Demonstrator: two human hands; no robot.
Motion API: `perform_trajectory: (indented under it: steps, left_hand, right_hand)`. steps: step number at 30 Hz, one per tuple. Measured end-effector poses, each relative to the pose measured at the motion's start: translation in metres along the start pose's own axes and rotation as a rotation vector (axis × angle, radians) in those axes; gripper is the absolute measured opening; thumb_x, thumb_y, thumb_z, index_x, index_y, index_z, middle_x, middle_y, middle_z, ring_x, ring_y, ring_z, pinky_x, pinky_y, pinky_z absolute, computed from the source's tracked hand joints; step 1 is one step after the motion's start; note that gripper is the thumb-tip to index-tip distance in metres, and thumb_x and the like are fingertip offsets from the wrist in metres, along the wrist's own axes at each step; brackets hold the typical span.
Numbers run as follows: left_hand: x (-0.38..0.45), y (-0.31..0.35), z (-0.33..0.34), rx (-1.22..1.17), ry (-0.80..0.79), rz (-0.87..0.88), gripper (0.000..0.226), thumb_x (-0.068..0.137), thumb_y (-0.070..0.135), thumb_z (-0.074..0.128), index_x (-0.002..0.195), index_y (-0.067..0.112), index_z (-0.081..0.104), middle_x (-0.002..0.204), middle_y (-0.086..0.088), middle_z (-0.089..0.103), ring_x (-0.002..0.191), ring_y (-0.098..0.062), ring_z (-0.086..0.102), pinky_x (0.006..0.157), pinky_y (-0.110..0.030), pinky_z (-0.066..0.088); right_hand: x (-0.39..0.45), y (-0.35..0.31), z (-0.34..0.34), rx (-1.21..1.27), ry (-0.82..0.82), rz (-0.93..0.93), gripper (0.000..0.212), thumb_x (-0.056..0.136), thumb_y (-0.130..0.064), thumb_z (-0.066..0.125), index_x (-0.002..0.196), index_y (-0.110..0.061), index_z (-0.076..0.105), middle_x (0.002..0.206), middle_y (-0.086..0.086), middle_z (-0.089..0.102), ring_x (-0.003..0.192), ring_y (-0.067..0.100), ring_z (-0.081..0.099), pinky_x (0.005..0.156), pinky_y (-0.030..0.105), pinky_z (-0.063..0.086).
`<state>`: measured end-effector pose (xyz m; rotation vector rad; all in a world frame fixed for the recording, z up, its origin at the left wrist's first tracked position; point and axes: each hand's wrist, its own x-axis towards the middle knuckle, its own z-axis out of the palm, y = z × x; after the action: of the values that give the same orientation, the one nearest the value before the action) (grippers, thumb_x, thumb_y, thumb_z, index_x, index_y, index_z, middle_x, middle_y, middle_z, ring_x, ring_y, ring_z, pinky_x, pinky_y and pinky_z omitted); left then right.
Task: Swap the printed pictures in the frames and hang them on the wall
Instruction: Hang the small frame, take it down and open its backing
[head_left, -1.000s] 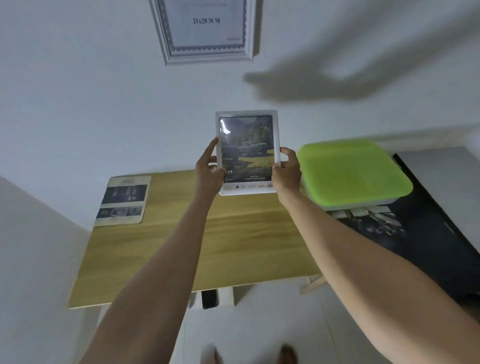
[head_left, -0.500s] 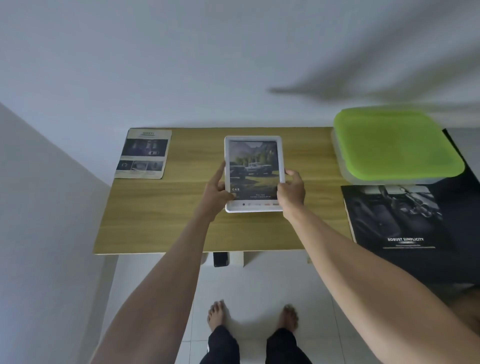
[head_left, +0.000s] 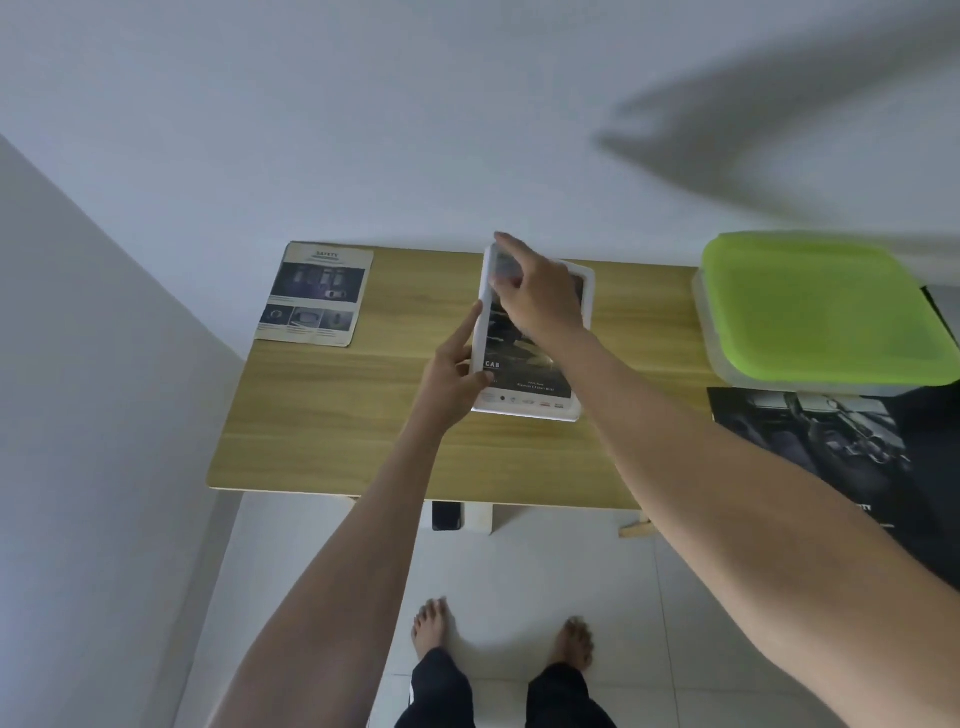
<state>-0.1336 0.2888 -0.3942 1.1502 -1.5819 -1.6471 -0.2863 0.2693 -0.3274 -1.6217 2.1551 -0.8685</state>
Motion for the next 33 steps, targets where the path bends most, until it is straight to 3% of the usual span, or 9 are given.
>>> perform_trajectory:
  steps: [2,5,11,15,19,23,27,30,33]
  left_hand:
    - [-0.002,0.002,0.002,0.053,0.008,0.027,0.094,0.083,-0.01,0.063,0.147,0.054,0.034,0.099,-0.013,0.07,0.069,-0.023,0.057,0.067,-0.042,0.052]
    - [-0.003,0.002,0.003,0.081,0.02,0.05,0.095,0.083,-0.008,0.063,0.145,0.058,0.034,0.112,-0.008,0.069,0.072,-0.028,0.055,0.069,-0.05,0.054]
    - [-0.006,0.009,0.007,0.072,-0.008,0.079,0.095,0.083,-0.003,0.066,0.138,0.067,0.032,0.112,-0.007,0.068,0.09,-0.047,0.061,0.076,-0.057,0.055]
    - [-0.005,0.014,0.011,-0.065,-0.027,0.021,0.094,0.084,0.004,0.073,0.155,0.043,0.024,0.104,-0.016,0.071,0.091,-0.033,0.071,0.08,-0.047,0.06]
    - [0.0,0.027,0.008,-0.239,-0.05,-0.101,0.092,0.08,0.023,0.082,0.155,0.031,0.029,0.115,-0.012,0.071,0.102,-0.026,0.071,0.08,-0.038,0.058]
    - [0.011,0.037,-0.006,-0.403,-0.023,-0.162,0.063,0.092,0.026,0.071,0.147,0.021,0.043,0.115,-0.019,0.07,0.099,-0.031,0.067,0.086,-0.047,0.058]
    - [0.03,0.04,-0.023,-0.188,0.096,-0.147,0.058,0.09,0.032,0.072,0.143,0.036,0.049,0.121,-0.004,0.065,0.114,-0.016,0.06,0.094,-0.048,0.05]
    - [0.039,0.039,-0.031,-0.244,-0.052,-0.197,0.062,0.092,0.018,0.07,0.146,0.037,0.045,0.12,-0.001,0.069,0.115,-0.02,0.064,0.092,-0.046,0.052]
    - [0.044,0.035,-0.026,-0.217,-0.122,-0.214,0.069,0.087,-0.005,0.066,0.145,0.028,0.048,0.112,-0.003,0.074,0.099,-0.02,0.07,0.084,-0.041,0.053]
  right_hand:
    - [0.007,-0.012,0.0,-0.03,-0.04,-0.018,0.049,0.1,-0.03,0.059,0.148,-0.028,0.048,0.108,0.006,0.073,0.071,0.012,0.063,0.071,0.024,0.052]
    - [0.014,-0.017,0.005,-0.071,-0.063,0.013,0.047,0.096,-0.026,0.065,0.143,-0.023,0.056,0.131,0.007,0.066,0.106,0.022,0.068,0.091,0.03,0.052]
    - [0.015,-0.019,0.008,-0.103,0.015,0.048,0.056,0.082,-0.016,0.079,0.135,-0.018,0.061,0.125,0.006,0.068,0.116,0.025,0.063,0.094,0.034,0.053]
    - [0.014,-0.018,-0.006,-0.084,0.065,0.045,0.06,0.084,-0.002,0.07,0.141,-0.017,0.057,0.132,0.007,0.065,0.122,0.024,0.06,0.1,0.034,0.052]
    - [0.019,-0.01,-0.026,0.055,0.076,0.086,0.063,0.082,-0.002,0.067,0.142,-0.022,0.057,0.125,0.004,0.069,0.109,0.021,0.066,0.097,0.034,0.054]
    - [0.013,-0.003,-0.058,0.399,0.049,0.181,0.064,0.078,-0.003,0.069,0.137,-0.026,0.062,0.095,-0.001,0.068,0.081,0.023,0.07,0.07,0.032,0.063]
    - [0.005,0.013,-0.086,0.672,0.009,0.241,0.061,0.08,0.001,0.067,0.135,-0.026,0.064,0.087,0.006,0.068,0.078,0.023,0.072,0.068,0.034,0.063]
    - [-0.002,0.029,-0.093,0.758,0.005,0.27,0.059,0.081,0.003,0.065,0.132,-0.026,0.067,0.08,0.004,0.068,0.076,0.018,0.07,0.071,0.028,0.059]
    - [-0.011,0.044,-0.092,0.82,-0.001,0.333,0.057,0.081,0.001,0.066,0.129,-0.029,0.068,0.085,0.008,0.069,0.078,0.018,0.068,0.075,0.03,0.059]
